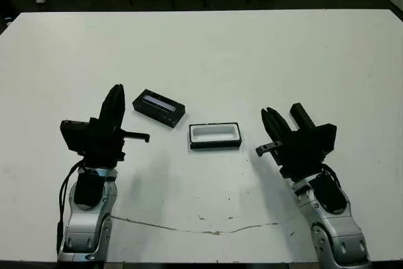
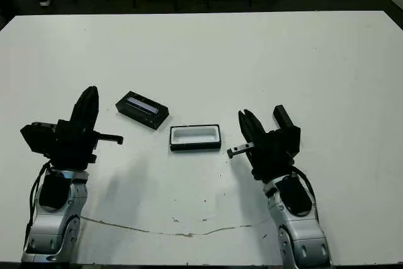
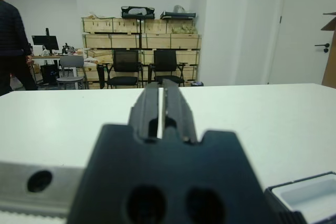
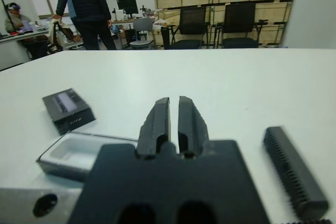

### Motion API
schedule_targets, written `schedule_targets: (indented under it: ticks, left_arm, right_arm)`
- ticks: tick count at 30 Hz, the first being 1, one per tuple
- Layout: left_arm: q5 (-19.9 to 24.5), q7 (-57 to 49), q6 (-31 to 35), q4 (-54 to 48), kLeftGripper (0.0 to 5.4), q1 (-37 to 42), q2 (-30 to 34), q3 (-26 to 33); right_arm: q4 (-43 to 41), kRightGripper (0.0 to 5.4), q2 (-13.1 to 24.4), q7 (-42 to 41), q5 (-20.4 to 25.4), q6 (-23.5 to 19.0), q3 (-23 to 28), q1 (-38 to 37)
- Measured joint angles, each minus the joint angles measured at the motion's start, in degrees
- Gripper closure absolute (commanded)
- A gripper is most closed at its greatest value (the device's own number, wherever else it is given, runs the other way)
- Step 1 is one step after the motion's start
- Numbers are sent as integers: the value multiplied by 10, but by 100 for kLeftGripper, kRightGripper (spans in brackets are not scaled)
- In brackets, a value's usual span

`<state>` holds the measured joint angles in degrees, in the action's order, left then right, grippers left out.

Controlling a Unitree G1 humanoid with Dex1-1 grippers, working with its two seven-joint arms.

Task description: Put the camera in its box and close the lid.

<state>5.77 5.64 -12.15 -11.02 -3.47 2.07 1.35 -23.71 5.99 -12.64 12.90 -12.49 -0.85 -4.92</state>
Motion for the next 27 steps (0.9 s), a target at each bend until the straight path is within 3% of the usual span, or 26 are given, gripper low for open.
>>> schedule_targets:
  ticks: [5, 8, 11, 17, 27]
  left_arm:
    - [1, 0, 0, 0, 538, -1, 0, 0]
    - [1, 0, 0, 0, 538, -2, 0, 0]
    - [1, 0, 0, 0, 540, -3, 0, 0]
    - [0, 0, 0, 0, 540, -6, 0, 0]
    - [0, 0, 0, 2, 540, -6, 0, 0]
  right_arm:
    - [-68, 540, 47, 5, 14, -38, 66, 2]
    - [-97, 540, 85, 1, 34, -82, 109, 4]
    - [-113, 510, 118, -3, 51, -118, 150, 4]
    - [-108, 414, 179, -36, 56, -142, 193, -3]
    - [-35, 238, 241, -113, 39, -131, 176, -5]
